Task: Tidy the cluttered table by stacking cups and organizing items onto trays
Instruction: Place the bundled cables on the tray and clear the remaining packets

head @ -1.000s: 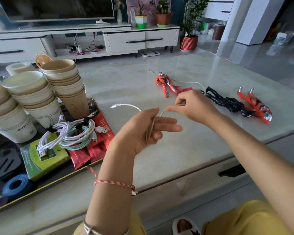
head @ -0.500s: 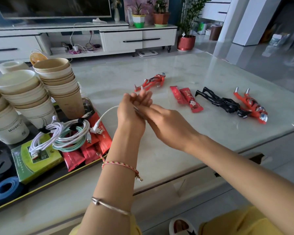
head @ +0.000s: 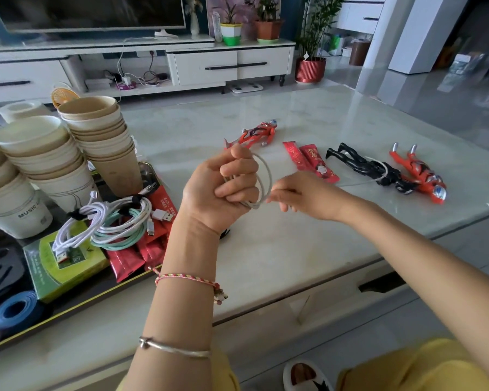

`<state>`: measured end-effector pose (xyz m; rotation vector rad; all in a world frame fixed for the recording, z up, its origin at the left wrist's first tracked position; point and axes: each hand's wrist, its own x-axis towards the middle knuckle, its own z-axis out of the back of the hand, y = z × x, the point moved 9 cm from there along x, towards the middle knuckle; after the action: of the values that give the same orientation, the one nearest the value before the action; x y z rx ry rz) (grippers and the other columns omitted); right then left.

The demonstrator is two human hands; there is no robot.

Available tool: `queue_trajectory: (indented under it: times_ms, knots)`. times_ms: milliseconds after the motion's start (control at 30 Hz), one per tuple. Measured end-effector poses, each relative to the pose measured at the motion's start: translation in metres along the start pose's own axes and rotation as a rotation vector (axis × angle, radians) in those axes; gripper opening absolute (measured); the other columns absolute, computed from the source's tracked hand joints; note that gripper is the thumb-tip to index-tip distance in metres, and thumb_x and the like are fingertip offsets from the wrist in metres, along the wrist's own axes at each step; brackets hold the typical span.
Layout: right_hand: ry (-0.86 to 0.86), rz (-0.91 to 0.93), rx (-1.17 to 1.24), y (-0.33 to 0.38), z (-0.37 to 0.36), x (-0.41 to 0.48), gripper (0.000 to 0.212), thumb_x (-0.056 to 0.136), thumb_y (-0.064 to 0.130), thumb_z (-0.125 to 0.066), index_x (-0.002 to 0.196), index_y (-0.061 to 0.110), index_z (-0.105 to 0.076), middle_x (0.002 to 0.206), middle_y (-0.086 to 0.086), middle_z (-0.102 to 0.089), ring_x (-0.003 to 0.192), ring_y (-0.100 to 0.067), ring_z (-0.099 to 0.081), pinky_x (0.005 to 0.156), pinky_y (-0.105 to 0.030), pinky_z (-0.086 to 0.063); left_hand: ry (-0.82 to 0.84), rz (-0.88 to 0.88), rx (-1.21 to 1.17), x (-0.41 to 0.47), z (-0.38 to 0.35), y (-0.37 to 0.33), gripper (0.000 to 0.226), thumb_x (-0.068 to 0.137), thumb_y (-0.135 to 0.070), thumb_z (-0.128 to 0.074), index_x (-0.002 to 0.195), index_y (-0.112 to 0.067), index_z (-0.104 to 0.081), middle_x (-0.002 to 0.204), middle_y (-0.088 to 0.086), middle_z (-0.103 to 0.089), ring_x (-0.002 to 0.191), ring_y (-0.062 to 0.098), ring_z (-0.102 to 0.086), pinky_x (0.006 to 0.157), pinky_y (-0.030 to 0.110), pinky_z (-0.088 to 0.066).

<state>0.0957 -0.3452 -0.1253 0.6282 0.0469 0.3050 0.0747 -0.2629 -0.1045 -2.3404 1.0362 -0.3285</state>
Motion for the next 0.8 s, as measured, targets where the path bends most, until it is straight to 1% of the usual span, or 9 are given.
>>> queue_trajectory:
  times_ms: [133,200,334,467,534,600,634,700,801]
  knots:
    - [-0.157,0.032,-0.209,0.007,0.030,0.004,0.031,0.090,0.028,-0.053,0.060,0.019,-0.057,0.054,0.008,-0.050,0.060,-0.010,-0.048,0.060,-0.029,-0.035,-0.063,0.102,0.228,0.002,0.002,0.009,0.035,0.085,-0.020,-0.035,0.060,-0.014,-0.060,0.039,-0.007,-0.042,0.025,0.004,-0.012,0.030,0.014,-0.011]
    - [-0.285,0.002,-0.270,0.011,0.043,0.004,0.026,0.084,0.038,-0.056,0.067,0.019,-0.062,0.060,0.003,-0.055,0.064,-0.018,-0.049,0.058,-0.032,-0.035,-0.188,0.126,0.418,0.005,0.014,0.015,0.047,0.092,-0.020,-0.031,0.060,-0.013,-0.065,0.043,-0.006,-0.050,0.022,0.001,-0.019,0.032,0.015,-0.012]
    - [-0.521,0.032,-0.337,0.038,0.062,0.000,0.026,0.077,0.045,-0.068,0.074,0.019,-0.065,0.074,0.002,-0.063,0.070,-0.018,-0.052,0.059,-0.028,-0.028,-0.484,0.065,0.768,0.009,0.036,0.016,0.042,0.098,-0.022,-0.028,0.074,-0.008,-0.060,0.048,-0.001,-0.063,0.025,0.005,-0.027,0.030,0.014,-0.019]
    - [-0.542,0.210,-0.360,0.078,0.049,-0.009,0.020,0.091,0.028,-0.053,0.086,0.012,-0.064,0.087,-0.005,-0.064,0.082,-0.029,-0.058,0.063,-0.034,-0.037,-0.642,-0.257,0.438,0.007,0.045,-0.001,0.050,0.102,-0.034,-0.023,0.072,-0.010,-0.055,0.045,-0.004,-0.062,0.036,0.007,-0.054,0.037,0.013,-0.040]
    - [-0.489,0.302,-0.384,0.094,0.030,-0.017,0.026,0.093,0.023,-0.043,0.094,0.008,-0.065,0.086,-0.008,-0.061,0.080,-0.035,-0.059,0.061,-0.039,-0.043,-0.666,-0.373,0.273,0.002,0.049,-0.009,0.047,0.101,-0.035,-0.025,0.072,-0.011,-0.055,0.046,-0.006,-0.062,0.050,0.008,-0.061,0.049,0.016,-0.048]
    - [-0.425,0.378,-0.380,0.105,0.011,-0.025,0.033,0.090,0.019,-0.041,0.113,0.009,-0.064,0.092,-0.011,-0.064,0.079,-0.037,-0.062,0.060,-0.043,-0.049,-0.576,-0.408,0.101,0.003,0.045,-0.012,0.045,0.101,-0.035,-0.024,0.079,-0.011,-0.054,0.056,-0.002,-0.067,0.063,0.013,-0.064,0.065,0.022,-0.051]
    - [-0.403,0.406,-0.365,0.108,0.006,-0.029,0.036,0.090,0.014,-0.044,0.122,0.009,-0.061,0.095,-0.012,-0.065,0.078,-0.038,-0.063,0.058,-0.044,-0.051,-0.512,-0.418,-0.004,0.004,0.039,-0.014,0.044,0.102,-0.034,-0.022,0.081,-0.011,-0.053,0.060,0.000,-0.069,0.063,0.015,-0.066,0.066,0.022,-0.051]
    - [-0.400,0.457,-0.348,0.109,0.000,-0.038,0.039,0.087,0.005,-0.051,0.125,0.008,-0.058,0.087,-0.014,-0.065,0.067,-0.037,-0.062,0.051,-0.041,-0.052,-0.463,-0.439,-0.192,0.001,0.039,-0.021,0.040,0.102,-0.029,-0.023,0.076,-0.013,-0.049,0.054,-0.003,-0.063,0.051,0.011,-0.064,0.052,0.018,-0.048]
    - [-0.403,0.442,-0.231,0.096,0.006,-0.046,0.034,0.085,0.003,-0.055,0.117,0.008,-0.064,0.067,-0.005,-0.052,0.053,-0.024,-0.049,0.050,-0.029,-0.043,-0.400,-0.430,-0.314,-0.007,0.041,-0.031,0.035,0.096,-0.017,-0.030,0.064,-0.018,-0.041,0.041,-0.008,-0.038,0.033,0.003,-0.041,0.037,0.013,-0.031]
